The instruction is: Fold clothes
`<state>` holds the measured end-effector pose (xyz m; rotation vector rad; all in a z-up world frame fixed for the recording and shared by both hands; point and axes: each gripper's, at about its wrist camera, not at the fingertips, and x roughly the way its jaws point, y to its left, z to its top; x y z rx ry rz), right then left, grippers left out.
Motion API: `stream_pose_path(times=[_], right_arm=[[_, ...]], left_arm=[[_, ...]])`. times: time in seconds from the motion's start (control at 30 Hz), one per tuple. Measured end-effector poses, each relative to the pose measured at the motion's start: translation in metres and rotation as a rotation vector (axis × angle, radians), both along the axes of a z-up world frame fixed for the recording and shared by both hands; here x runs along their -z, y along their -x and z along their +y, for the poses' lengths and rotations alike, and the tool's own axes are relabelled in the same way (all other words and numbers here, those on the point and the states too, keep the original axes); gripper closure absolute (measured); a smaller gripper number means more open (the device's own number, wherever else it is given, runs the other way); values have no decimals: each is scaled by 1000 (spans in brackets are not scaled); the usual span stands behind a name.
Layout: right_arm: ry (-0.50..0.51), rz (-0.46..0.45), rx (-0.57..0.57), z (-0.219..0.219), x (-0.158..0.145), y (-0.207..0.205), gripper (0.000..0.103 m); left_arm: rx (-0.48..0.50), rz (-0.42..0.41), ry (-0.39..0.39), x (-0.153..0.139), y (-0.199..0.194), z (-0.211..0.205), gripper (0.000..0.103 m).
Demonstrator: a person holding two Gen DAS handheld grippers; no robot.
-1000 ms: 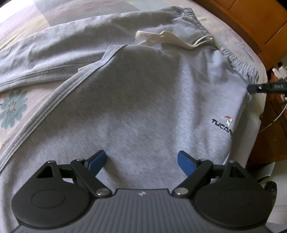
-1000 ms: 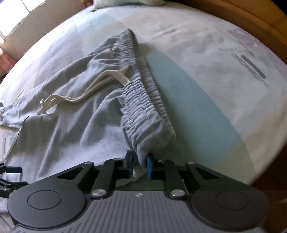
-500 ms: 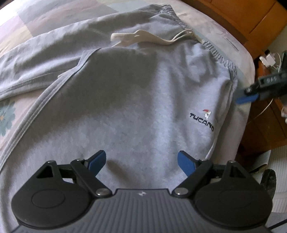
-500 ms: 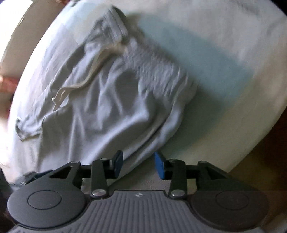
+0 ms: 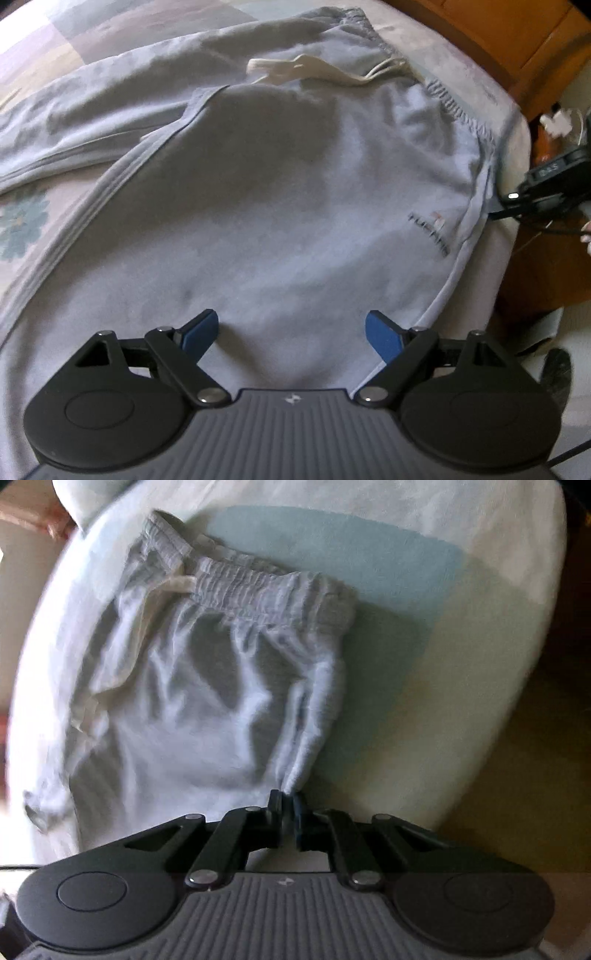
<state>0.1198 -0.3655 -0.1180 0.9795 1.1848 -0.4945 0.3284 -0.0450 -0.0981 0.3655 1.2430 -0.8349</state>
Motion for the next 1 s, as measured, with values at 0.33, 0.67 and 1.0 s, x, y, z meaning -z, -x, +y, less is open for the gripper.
stream_pose_path(times=[0.33, 0.67, 1.0], right_arm=[[306, -197, -660, 100, -37, -86, 48], [459, -182, -915, 164, -2, -83, 24], [463, -65, -915, 164, -9, -112, 0]], left_arm=[[-8, -307, -92, -5, 3, 20, 16], [-183, -142, -122, 18, 32, 96, 11], [-313, -281, -179, 0, 12, 133, 12]])
